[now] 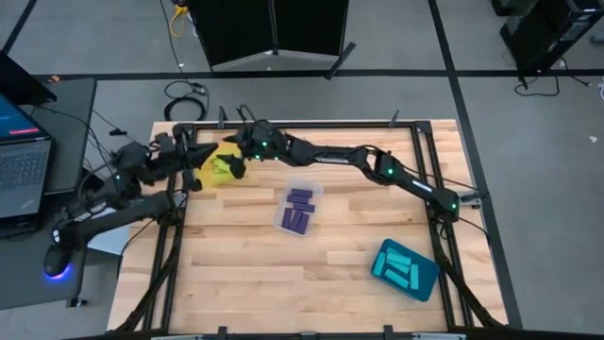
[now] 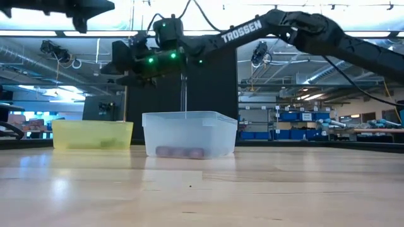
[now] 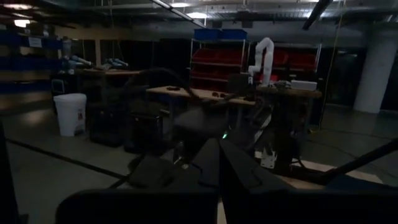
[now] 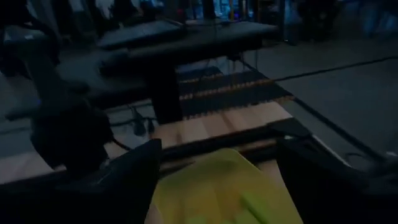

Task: Sort blocks
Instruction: Return to Home Position

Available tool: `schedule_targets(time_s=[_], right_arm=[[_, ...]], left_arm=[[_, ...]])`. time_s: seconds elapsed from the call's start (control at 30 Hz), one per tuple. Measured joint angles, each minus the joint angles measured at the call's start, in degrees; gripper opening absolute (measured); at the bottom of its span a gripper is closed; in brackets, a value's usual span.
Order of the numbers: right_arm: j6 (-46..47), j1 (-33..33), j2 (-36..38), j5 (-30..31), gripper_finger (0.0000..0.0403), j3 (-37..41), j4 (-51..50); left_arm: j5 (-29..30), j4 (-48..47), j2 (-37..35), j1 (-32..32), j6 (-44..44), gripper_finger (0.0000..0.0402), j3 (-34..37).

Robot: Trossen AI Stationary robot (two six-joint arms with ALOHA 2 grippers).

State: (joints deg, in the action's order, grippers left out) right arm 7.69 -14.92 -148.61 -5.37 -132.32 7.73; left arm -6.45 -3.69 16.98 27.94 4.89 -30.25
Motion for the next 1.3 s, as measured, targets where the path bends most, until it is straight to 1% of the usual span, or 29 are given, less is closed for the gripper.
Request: schedule_targets(time_s=[0.1,0.2,0.27,0.37,0.47,0.53,0.6,0.73,0.8,0.9,0.93,1.1,1.17,1.3], right_arm=[[-3.09,0.99,3.55,3.73,0.0307,5.26,1.33],[-5.22,2.05,10.12,8.71,0.0282,15.09,7.77],[-5.54,2.47,16.17,11.26,0.0264,24.9,14.3],[-5.66,2.71,25.79,13.79,0.0236,42.64,24.6],[-6.85,2.58,36.14,14.31,0.0206,59.76,34.39],[-8.27,2.56,43.22,13.33,0.0185,69.06,38.21],[-8.83,2.47,50.0,12.76,0.0161,77.11,38.12],[-9.36,2.43,61.83,8.69,0.0103,91.2,36.78],[-9.2,2.43,67.87,8.46,0.007,97.2,37.89],[-8.73,2.9,74.81,8.35,0.0018,105.66,39.05],[-8.9,3.2,76.91,8.35,0.0012,108.34,39.64],[-6.75,4.33,87.13,8.43,0.0017,118.83,43.09],[-6.4,5.19,90.34,8.85,0.0012,122.43,44.27],[-5.13,7.16,95.61,11.83,0.0008,127.58,45.75]], left_arm=[[0.26,0.6,-4.09,0.0,1.21,0.0005,3.99],[0.36,0.12,-7.17,0.0,1.93,0.0005,7.19],[0.36,0.64,-8.54,0.0,2.66,0.0005,8.76],[0.79,1.2,-8.82,0.01,2.48,0.0005,10.99],[0.78,2.09,-7.29,0.0,1.93,0.0005,13.61],[0.78,3.86,-6.17,0.01,1.31,0.0005,15.61],[0.84,7.6,-4.97,0.0,0.11,0.0005,17.95],[2.16,12.48,-3.62,0.0,-2.44,0.0005,22.2],[3.3,12.08,-3.57,0.02,-3.25,0.0005,23.24],[3.48,11.61,-3.59,0.0,-4.04,0.0005,24.0],[3.19,11.61,-3.59,0.02,-4.23,0.0005,24.27],[1.5,11.75,-3.63,0.02,-4.93,0.0005,25.38],[0.28,12.01,-3.63,0.01,-4.9,0.0005,25.99],[-1.15,12.14,-3.65,0.0,-4.53,0.0005,26.78]])
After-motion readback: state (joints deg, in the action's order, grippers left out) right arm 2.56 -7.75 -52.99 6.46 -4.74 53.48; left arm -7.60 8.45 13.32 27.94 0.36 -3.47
